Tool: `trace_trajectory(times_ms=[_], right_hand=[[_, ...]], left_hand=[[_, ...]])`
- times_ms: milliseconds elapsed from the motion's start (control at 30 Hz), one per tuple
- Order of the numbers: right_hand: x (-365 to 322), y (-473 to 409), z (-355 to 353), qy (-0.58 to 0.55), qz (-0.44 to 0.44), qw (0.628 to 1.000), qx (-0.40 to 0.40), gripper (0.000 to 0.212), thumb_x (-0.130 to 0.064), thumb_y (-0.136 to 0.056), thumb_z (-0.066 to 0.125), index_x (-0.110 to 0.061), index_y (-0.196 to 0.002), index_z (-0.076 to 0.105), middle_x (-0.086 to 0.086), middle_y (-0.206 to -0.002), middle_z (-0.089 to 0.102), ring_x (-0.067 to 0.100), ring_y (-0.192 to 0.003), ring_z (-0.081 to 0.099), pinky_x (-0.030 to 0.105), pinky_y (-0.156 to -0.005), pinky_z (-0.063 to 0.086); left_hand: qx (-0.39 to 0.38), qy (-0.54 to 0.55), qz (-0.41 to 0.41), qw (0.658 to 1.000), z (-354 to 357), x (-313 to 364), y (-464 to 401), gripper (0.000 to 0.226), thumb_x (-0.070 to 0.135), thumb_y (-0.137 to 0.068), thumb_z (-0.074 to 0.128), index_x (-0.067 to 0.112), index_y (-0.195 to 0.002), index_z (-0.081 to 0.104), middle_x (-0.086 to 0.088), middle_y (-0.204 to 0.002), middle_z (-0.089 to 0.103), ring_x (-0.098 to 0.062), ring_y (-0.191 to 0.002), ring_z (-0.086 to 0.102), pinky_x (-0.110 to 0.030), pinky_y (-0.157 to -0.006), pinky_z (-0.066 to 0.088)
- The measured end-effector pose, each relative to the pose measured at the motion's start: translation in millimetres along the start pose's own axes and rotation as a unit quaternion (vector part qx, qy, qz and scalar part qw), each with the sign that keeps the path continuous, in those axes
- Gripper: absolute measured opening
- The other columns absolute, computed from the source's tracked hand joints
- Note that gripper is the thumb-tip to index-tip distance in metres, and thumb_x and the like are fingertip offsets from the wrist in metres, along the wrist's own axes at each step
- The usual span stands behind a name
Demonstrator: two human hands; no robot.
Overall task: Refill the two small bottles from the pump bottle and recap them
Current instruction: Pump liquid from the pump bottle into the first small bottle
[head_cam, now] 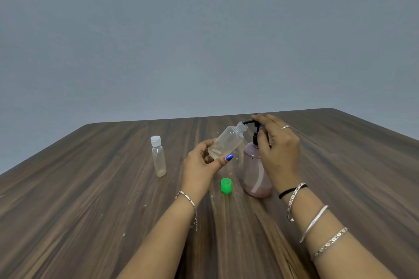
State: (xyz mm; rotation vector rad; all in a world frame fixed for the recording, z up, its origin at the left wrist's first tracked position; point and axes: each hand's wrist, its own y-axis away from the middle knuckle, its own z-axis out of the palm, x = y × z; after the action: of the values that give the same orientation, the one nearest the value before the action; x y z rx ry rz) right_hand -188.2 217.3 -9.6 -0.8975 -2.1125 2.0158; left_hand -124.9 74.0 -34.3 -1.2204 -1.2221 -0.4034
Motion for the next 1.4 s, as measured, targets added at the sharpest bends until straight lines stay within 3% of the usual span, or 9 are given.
trace_trajectory(times_ms=[100,233,600,800,1133,1400], right_hand=[[-0.3,1.9,0.9,-0.005,0.004,1.0,0.002,0.042,-0.008,-0.078,0.037,-0.001,-0.102,0.071,0.014,-0.102,0.07,0.012,-0.1,0.052,0.015,-0.088,0.039],[2.0,5.6,5.2,0.003,-0.005,1.0,0.005,0.041,-0.007,-0.077,0.037,0.0,-0.1,0.071,0.015,-0.102,0.07,0.013,-0.097,0.053,0.019,-0.085,0.041],[8.1,9.8,6.8,0.012,-0.018,1.0,-0.013,0.042,-0.007,-0.079,0.036,0.0,-0.104,0.069,0.015,-0.107,0.068,0.014,-0.098,0.053,0.023,-0.085,0.043],[5.8,9.1,5.5,0.018,-0.019,0.999,-0.024,0.044,-0.008,-0.079,0.035,0.001,-0.108,0.067,0.016,-0.112,0.066,0.013,-0.102,0.051,0.021,-0.088,0.04],[5.7,12.3,5.7,0.033,-0.015,0.999,-0.021,0.041,-0.009,-0.08,0.036,-0.002,-0.105,0.068,0.012,-0.108,0.066,0.014,-0.097,0.055,0.022,-0.086,0.044],[8.0,8.7,4.3,0.043,-0.023,0.998,-0.031,0.045,-0.005,-0.078,0.035,0.0,-0.111,0.066,0.016,-0.114,0.065,0.013,-0.105,0.049,0.021,-0.089,0.039]], left_hand=[[0.0,-0.004,-0.003,1.0,0.2,-1.6,-0.6,0.038,0.012,-0.071,0.077,0.02,-0.105,0.06,0.008,-0.093,0.068,0.004,-0.079,0.063,-0.014,-0.075,0.051],[-0.001,0.012,-0.01,1.0,0.7,-2.6,-1.3,0.037,0.008,-0.072,0.076,0.018,-0.104,0.059,0.012,-0.089,0.066,0.012,-0.072,0.061,-0.008,-0.069,0.048],[-0.001,0.01,-0.003,1.0,2.2,-0.9,2.1,0.035,0.013,-0.074,0.076,0.029,-0.1,0.06,0.008,-0.093,0.069,-0.006,-0.085,0.065,-0.019,-0.079,0.052],[-0.01,0.013,-0.001,1.0,2.4,-1.5,1.1,0.036,0.01,-0.074,0.074,0.032,-0.098,0.059,0.007,-0.095,0.07,-0.007,-0.087,0.066,-0.018,-0.08,0.05],[-0.028,0.008,0.001,1.0,1.4,-4.2,2.4,0.041,0.012,-0.074,0.074,0.015,-0.113,0.062,-0.001,-0.104,0.07,-0.011,-0.094,0.066,-0.021,-0.082,0.051],[-0.03,0.014,0.002,0.999,0.7,-3.3,1.9,0.038,0.01,-0.076,0.073,0.021,-0.11,0.06,0.005,-0.098,0.069,-0.005,-0.088,0.065,-0.014,-0.078,0.05]])
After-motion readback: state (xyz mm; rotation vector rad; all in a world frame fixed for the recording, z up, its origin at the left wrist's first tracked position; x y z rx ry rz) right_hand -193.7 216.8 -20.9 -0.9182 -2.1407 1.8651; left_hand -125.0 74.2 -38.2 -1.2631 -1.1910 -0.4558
